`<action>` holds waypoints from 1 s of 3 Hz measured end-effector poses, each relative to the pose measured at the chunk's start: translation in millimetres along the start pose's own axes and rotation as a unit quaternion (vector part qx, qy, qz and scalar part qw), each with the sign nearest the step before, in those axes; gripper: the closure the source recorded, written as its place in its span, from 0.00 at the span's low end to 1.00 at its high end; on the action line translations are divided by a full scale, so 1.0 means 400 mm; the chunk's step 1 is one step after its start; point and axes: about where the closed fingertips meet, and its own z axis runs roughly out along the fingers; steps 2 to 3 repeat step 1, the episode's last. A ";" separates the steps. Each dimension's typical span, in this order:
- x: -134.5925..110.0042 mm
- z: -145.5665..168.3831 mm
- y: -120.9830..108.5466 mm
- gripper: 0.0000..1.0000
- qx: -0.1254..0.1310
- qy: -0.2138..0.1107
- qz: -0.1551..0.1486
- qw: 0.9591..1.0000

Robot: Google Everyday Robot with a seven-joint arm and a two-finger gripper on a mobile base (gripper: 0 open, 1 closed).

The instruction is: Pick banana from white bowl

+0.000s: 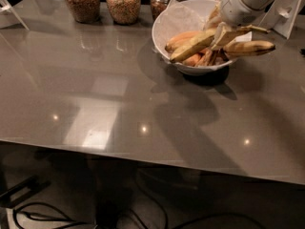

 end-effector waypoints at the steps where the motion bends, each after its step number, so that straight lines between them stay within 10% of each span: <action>1: -0.017 -0.065 0.004 1.00 -0.012 -0.030 -0.006 0.999; 3: -0.017 -0.065 0.004 1.00 -0.012 -0.030 -0.006 0.999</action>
Offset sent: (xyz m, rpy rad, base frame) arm 0.0000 0.0000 0.0000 0.0000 0.0000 0.0000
